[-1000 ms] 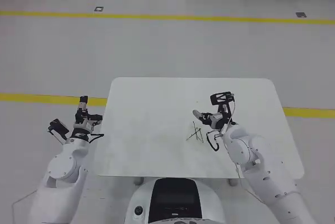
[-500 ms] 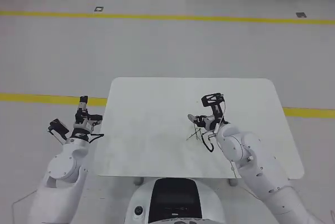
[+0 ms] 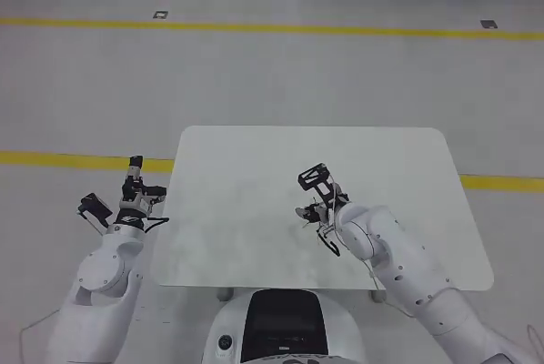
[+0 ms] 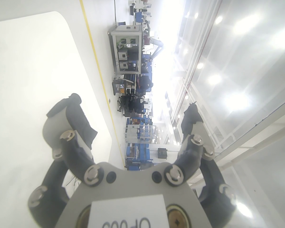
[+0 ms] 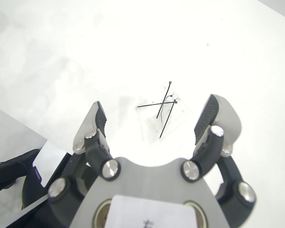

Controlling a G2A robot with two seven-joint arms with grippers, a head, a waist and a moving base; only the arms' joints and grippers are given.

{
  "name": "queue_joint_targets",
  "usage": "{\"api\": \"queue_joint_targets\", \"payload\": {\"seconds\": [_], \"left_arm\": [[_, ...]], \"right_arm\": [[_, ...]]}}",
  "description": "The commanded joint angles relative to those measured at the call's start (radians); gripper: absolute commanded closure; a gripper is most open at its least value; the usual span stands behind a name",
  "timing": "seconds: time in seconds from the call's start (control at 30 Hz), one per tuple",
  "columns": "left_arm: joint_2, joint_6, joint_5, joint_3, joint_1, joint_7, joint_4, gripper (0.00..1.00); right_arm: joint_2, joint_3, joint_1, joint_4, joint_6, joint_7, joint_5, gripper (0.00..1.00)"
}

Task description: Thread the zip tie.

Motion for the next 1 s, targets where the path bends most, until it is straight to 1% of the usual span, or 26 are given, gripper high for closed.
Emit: {"api": "queue_joint_targets", "payload": {"seconds": [0.0, 0.27, 0.33, 0.43, 0.6, 0.67, 0.9, 0.97], "left_arm": [[0.000, 0.000, 0.000, 0.000, 0.000, 0.000, 0.000, 0.00], [0.000, 0.000, 0.000, 0.000, 0.000, 0.000, 0.000, 0.00], [0.000, 0.000, 0.000, 0.000, 0.000, 0.000, 0.000, 0.00], [0.000, 0.000, 0.000, 0.000, 0.000, 0.000, 0.000, 0.00], [0.000, 0.000, 0.000, 0.000, 0.000, 0.000, 0.000, 0.00], [0.000, 0.000, 0.000, 0.000, 0.000, 0.000, 0.000, 0.00], [0.000, 0.000, 0.000, 0.000, 0.000, 0.000, 0.000, 0.00], [0.000, 0.000, 0.000, 0.000, 0.000, 0.000, 0.000, 0.00]], "right_arm": [[0.000, 0.000, 0.000, 0.000, 0.000, 0.000, 0.000, 0.00], [0.000, 0.000, 0.000, 0.000, 0.000, 0.000, 0.000, 0.00], [0.000, -0.012, -0.005, 0.019, -0.018, 0.010, -0.003, 0.00], [-0.009, -0.030, 0.023, 0.070, -0.041, 0.053, 0.025, 0.00], [-0.027, -0.061, 0.076, 0.130, -0.036, 0.126, 0.073, 0.00], [-0.031, -0.069, 0.084, 0.136, -0.042, 0.126, 0.076, 0.00], [-0.031, -0.069, 0.084, 0.136, -0.042, 0.126, 0.076, 0.00], [-0.031, -0.067, 0.078, 0.146, -0.038, 0.102, 0.075, 0.00]]}}
